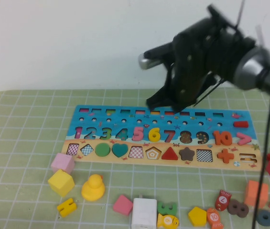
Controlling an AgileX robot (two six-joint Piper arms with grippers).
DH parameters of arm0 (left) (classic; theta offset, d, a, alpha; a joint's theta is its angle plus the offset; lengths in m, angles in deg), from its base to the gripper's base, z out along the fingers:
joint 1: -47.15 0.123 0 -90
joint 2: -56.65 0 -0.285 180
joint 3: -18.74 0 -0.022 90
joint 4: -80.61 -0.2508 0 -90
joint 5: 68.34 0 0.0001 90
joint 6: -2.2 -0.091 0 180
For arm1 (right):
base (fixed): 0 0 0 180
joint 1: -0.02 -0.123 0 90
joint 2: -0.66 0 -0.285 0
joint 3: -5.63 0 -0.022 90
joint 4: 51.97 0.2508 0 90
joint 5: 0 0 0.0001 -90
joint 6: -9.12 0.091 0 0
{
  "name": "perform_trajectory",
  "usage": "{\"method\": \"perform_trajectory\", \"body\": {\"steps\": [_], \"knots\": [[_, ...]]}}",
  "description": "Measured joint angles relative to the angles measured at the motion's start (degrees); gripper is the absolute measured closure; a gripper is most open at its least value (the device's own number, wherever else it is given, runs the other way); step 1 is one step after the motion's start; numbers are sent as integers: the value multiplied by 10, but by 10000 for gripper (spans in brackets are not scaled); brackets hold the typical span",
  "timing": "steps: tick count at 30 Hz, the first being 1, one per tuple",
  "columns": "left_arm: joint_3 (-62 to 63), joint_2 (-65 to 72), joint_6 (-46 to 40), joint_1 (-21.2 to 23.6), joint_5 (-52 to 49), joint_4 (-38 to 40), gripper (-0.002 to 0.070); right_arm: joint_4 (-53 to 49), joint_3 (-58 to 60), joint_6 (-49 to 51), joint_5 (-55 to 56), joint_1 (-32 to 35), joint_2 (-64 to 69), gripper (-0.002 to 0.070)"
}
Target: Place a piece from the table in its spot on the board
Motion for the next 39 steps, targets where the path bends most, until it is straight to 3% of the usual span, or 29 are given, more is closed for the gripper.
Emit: {"method": "perform_trajectory", "body": {"steps": [11, 22, 31, 39], "knots": [[0, 0, 0, 0, 0, 0, 677, -41, 0, -14, -90, 0, -150, 678], [0, 0, 0, 0, 0, 0, 677, -65, 23, -15, -95, 0, -303, 678], [0, 0, 0, 0, 0, 0, 677, -47, 215, -13, -95, 0, -498, 678], [0, 0, 0, 0, 0, 0, 677, 100, 334, 28, -95, 0, -644, 678]]}}
